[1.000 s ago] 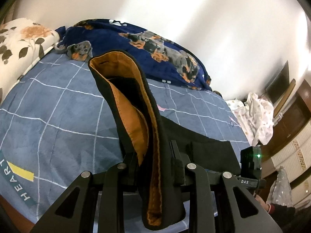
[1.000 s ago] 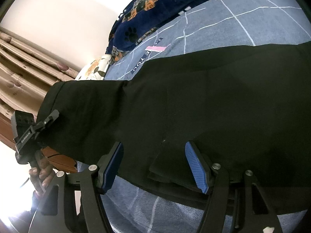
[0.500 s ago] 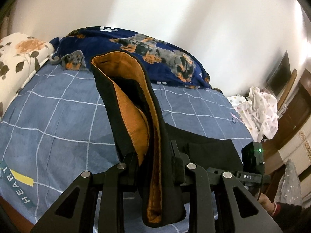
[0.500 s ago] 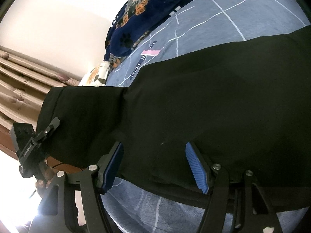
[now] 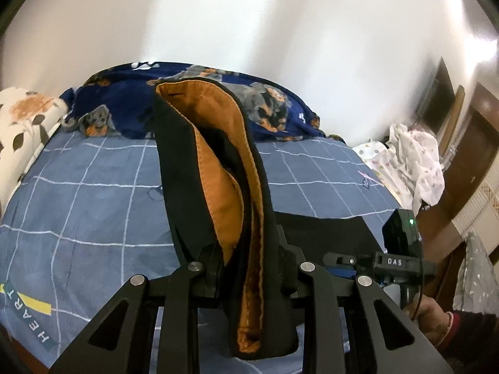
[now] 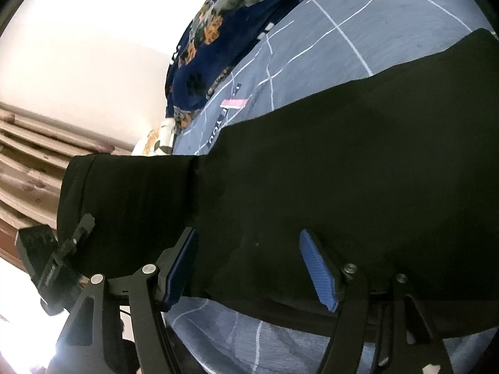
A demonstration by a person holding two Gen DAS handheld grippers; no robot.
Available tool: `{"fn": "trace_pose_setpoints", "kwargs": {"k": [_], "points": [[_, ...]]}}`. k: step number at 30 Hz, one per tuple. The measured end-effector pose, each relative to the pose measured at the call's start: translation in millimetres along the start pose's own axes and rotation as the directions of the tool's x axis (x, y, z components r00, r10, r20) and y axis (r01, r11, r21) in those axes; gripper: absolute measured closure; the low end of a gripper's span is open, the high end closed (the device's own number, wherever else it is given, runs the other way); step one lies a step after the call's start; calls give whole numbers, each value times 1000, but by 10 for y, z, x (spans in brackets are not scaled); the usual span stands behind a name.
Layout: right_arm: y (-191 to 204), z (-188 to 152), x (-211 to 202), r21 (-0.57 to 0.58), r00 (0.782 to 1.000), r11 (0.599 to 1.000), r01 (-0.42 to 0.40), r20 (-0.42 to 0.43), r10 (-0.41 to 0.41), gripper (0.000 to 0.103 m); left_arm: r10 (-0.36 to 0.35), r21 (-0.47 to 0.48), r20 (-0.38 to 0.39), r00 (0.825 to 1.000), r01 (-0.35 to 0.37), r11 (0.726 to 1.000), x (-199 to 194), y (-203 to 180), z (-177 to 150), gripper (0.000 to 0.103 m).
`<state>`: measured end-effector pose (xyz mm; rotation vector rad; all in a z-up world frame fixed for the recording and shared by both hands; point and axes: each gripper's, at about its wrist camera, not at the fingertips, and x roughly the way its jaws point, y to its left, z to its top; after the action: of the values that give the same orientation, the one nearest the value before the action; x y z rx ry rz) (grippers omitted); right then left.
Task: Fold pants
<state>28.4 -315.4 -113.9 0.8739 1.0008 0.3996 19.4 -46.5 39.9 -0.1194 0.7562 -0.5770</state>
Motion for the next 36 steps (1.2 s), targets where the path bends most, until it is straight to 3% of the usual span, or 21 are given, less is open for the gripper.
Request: {"fn": "trace_pose_setpoints", "kwargs": {"k": [14, 19, 24, 33, 36], "points": [[94, 214, -402, 2, 995, 998, -64, 81, 64, 36, -53, 57, -6, 999, 53, 997, 129, -375, 91, 77], [-142, 348, -902, 51, 981, 996, -72, 183, 62, 31, -90, 97, -24, 996, 92, 991, 237, -647, 132, 77], [-375, 384, -1150, 123, 968, 986, -115, 237, 84, 31, -127, 156, -58, 990, 135, 978, 426, -984, 128, 77], [-423, 341, -954, 176, 963, 955, -238, 169, 209, 29, -168, 161, -122, 978, 187, 969, 863, -1336, 112, 77], [-469, 332, -922, 208, 947, 929, -305, 169, 273, 27, -173, 169, -144, 974, 196, 966, 1013, -1450, 71, 77]]}}
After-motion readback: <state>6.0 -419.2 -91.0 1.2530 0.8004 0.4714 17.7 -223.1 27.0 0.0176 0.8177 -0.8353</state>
